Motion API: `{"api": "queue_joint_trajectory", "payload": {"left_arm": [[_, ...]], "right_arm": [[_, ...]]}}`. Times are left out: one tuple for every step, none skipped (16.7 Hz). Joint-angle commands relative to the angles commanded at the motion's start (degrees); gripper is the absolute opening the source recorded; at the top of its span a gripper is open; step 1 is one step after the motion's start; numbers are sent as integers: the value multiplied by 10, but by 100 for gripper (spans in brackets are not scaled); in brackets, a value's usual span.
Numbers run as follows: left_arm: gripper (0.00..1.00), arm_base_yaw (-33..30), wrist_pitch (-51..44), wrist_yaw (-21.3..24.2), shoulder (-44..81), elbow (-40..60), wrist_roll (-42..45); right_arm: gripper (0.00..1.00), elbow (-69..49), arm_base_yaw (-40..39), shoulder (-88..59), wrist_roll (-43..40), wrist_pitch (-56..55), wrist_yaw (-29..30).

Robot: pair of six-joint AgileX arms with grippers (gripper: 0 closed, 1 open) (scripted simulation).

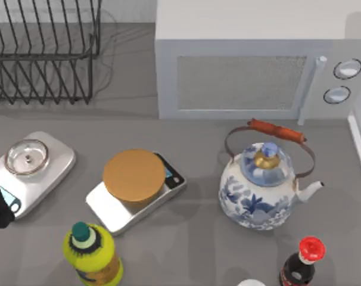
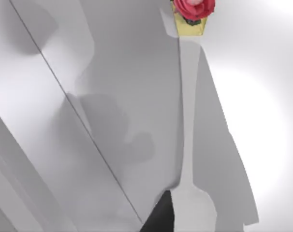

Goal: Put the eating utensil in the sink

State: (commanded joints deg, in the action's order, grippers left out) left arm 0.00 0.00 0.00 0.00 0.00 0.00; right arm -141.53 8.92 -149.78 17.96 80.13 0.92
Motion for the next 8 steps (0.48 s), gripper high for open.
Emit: {"api": "queue_joint_trajectory", "payload": {"left_arm": [[100, 0, 0, 0, 0, 0, 0], [100, 0, 0, 0, 0, 0, 0], [100, 0, 0, 0, 0, 0, 0], [100, 0, 0, 0, 0, 0, 0], [100, 0, 0, 0, 0, 0, 0], [100, 0, 0, 0, 0, 0, 0], [100, 0, 0, 0, 0, 0, 0], [100, 0, 0, 0, 0, 0, 0]], "right_arm": [[90, 0, 0, 0, 0, 0, 0], [98, 0, 0, 0, 0, 0, 0], [100, 0, 0, 0, 0, 0, 0], [100, 0, 0, 0, 0, 0, 0], [100, 0, 0, 0, 0, 0, 0], [100, 0, 0, 0, 0, 0, 0], [100, 0, 0, 0, 0, 0, 0], [100, 0, 0, 0, 0, 0, 0]]}}
